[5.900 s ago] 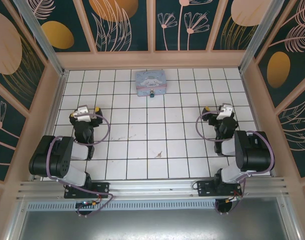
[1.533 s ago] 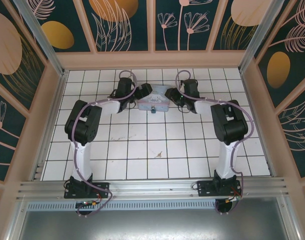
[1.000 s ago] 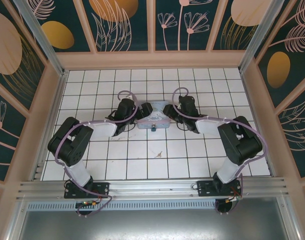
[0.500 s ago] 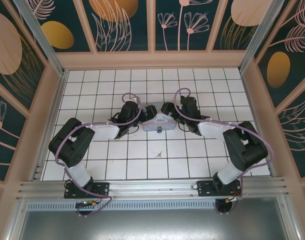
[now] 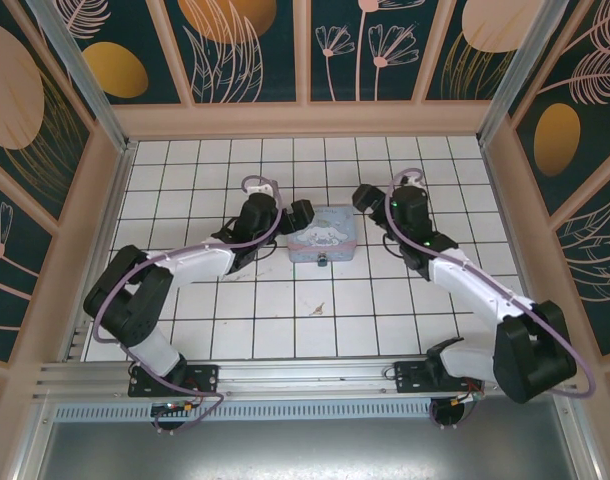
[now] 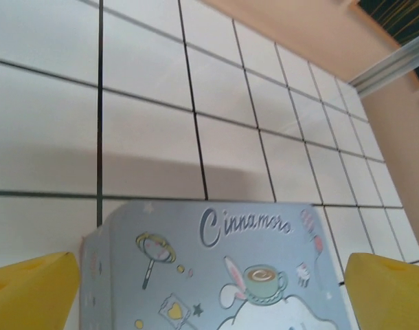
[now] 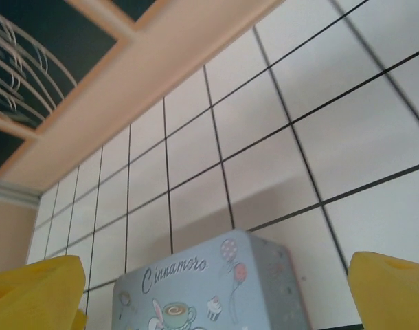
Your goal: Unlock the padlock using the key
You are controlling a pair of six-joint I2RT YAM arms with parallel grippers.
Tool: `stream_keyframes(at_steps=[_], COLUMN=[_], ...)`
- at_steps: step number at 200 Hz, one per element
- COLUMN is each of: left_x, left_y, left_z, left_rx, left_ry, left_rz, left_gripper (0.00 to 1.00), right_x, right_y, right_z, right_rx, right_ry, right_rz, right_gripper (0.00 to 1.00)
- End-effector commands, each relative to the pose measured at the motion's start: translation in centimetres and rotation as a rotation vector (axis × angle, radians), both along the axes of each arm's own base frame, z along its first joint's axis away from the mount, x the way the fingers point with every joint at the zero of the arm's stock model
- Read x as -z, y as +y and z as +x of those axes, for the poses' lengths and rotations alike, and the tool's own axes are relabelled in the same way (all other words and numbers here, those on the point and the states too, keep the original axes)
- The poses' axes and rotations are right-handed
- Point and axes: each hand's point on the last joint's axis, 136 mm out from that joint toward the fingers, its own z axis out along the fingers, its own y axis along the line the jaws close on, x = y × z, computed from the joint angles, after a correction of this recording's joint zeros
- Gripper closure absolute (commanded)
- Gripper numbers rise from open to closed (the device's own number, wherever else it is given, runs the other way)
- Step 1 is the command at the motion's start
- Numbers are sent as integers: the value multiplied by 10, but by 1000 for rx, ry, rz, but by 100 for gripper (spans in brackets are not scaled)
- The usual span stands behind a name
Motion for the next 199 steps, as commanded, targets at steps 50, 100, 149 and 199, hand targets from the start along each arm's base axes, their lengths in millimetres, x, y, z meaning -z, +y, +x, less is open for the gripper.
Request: stream_keyframes(at_steps=[50,100,149,199], left_x=[-43,-41,-18,6], left_y=[38,73,83,83], left_z=[-4,-24,-41,-45], left_rx=[-130,-210,-224,-198], left_ry=[-93,-95,-17,74], left_rz=[89,144,98,95], left_gripper=[1,1,1,1], right_x=[29,66,120,145], right_y=[16,79,124,142], right_z=[-43,-105,-156,-184], right_rx=[-84,-225,-225,-163], right_ry=[113,275,472,567], right_rz=[5,-34,-199,-300], right_gripper=[4,31,36,47])
